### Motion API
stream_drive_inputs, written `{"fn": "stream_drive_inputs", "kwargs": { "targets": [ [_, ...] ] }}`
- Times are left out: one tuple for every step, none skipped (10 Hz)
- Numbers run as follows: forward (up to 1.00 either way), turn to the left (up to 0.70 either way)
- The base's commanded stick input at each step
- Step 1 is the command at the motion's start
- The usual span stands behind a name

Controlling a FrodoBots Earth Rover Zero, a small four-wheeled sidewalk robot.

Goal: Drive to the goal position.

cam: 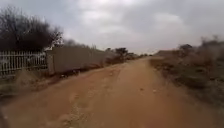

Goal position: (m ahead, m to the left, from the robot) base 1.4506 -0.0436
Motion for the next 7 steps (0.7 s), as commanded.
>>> {"fn": "stream_drive_inputs", "kwargs": {
  "targets": [
    [0.5, 0.0],
    [0.5, 0.0],
    [0.5, -0.01],
    [0.5, -0.02],
    [0.5, -0.03],
    [0.5, -0.04],
    [0.5, -0.06]
  ]
}}
